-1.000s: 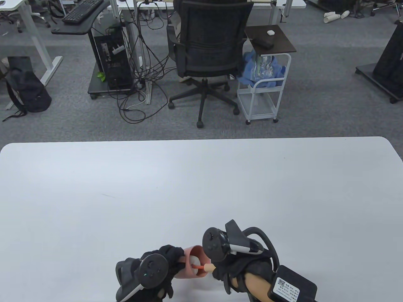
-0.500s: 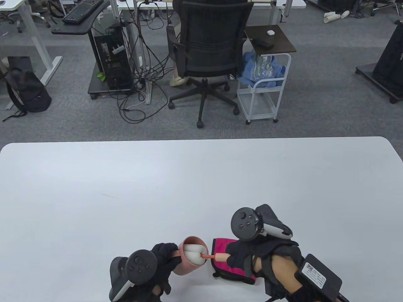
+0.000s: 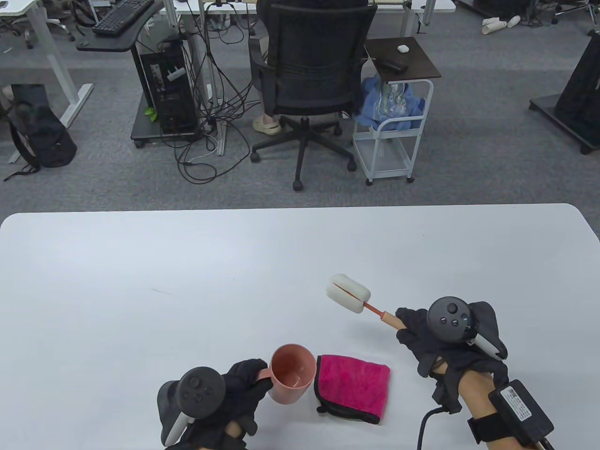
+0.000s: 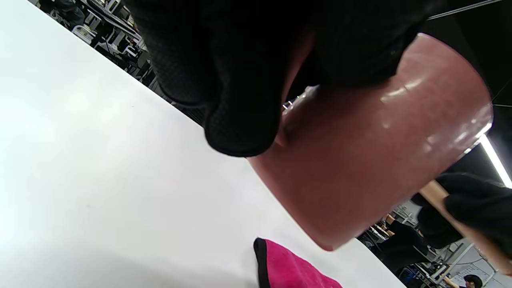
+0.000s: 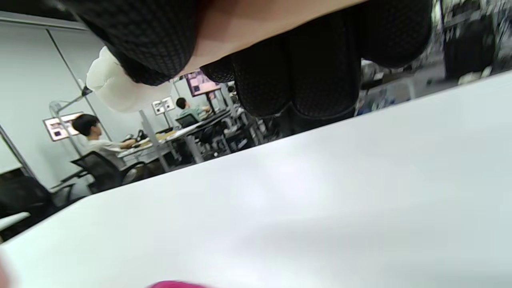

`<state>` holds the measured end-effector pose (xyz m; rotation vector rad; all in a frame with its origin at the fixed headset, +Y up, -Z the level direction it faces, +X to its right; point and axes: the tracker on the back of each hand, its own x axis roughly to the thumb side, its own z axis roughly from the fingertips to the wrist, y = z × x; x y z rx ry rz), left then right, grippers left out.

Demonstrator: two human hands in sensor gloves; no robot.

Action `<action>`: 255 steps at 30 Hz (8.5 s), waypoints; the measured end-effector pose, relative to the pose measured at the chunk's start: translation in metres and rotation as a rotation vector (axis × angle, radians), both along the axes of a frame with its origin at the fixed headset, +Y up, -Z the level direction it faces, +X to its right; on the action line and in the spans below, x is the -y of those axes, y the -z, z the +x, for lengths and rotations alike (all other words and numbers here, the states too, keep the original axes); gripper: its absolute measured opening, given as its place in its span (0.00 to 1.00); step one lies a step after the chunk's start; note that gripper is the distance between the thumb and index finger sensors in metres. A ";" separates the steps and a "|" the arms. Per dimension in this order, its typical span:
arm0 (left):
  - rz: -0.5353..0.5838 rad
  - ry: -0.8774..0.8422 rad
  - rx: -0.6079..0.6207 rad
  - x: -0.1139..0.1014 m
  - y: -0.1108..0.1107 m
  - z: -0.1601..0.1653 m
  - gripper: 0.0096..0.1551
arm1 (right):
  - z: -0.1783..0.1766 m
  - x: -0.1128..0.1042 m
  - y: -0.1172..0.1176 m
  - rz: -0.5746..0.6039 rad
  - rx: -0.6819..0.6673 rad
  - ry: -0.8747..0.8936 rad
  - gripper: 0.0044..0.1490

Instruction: Brush the water cup with the cup brush

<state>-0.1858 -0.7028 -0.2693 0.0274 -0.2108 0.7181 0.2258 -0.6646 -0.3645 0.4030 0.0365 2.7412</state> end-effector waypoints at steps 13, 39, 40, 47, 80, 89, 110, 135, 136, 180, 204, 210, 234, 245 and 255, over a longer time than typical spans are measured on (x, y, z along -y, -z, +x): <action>-0.043 0.002 0.025 0.005 0.003 0.002 0.22 | -0.030 0.092 0.036 -0.143 0.045 -0.070 0.33; -0.036 -0.015 0.024 0.004 0.002 0.003 0.22 | -0.059 0.087 -0.027 -0.236 -0.288 -0.084 0.61; -0.033 -0.015 0.022 0.004 0.002 0.002 0.22 | -0.067 0.092 -0.033 -0.250 -0.321 -0.123 0.63; -0.035 -0.012 0.017 0.004 0.001 0.000 0.22 | -0.106 0.124 -0.037 -0.390 -0.427 -0.297 0.68; -0.105 -0.356 0.217 0.007 0.002 0.004 0.21 | -0.134 0.075 -0.018 -0.664 -0.502 1.319 0.35; -0.107 -0.445 0.229 0.007 0.002 -0.004 0.22 | -0.174 0.097 -0.025 -0.896 -0.618 1.478 0.36; -0.079 -0.485 0.131 0.006 0.001 -0.010 0.22 | -0.131 0.048 -0.100 -0.248 -0.464 1.168 0.40; -0.036 -0.444 0.082 0.003 -0.001 -0.011 0.21 | -0.175 0.006 -0.137 0.283 -0.409 0.174 0.35; -0.037 -0.444 0.084 0.003 -0.001 -0.011 0.21 | -0.171 0.006 -0.135 0.262 -0.404 0.212 0.35; -0.063 -0.489 0.144 0.004 0.001 -0.008 0.22 | -0.146 0.065 -0.047 -0.654 -0.457 1.373 0.40; -0.038 -0.502 0.090 0.003 -0.001 -0.013 0.21 | -0.156 0.013 -0.129 0.232 -0.528 0.511 0.42; -0.046 -0.480 0.073 0.003 -0.001 -0.012 0.21 | -0.176 0.004 -0.145 0.373 -0.497 0.132 0.41; -0.048 -0.501 0.136 0.003 -0.001 -0.007 0.21 | -0.134 0.010 -0.091 -0.044 -0.427 0.804 0.46; -0.138 -0.529 0.302 0.009 0.003 0.007 0.21 | -0.144 0.070 -0.050 -0.623 -0.510 1.286 0.45; -0.162 -0.533 0.307 0.012 0.005 0.010 0.21 | -0.131 0.092 -0.047 -0.725 -0.389 1.527 0.38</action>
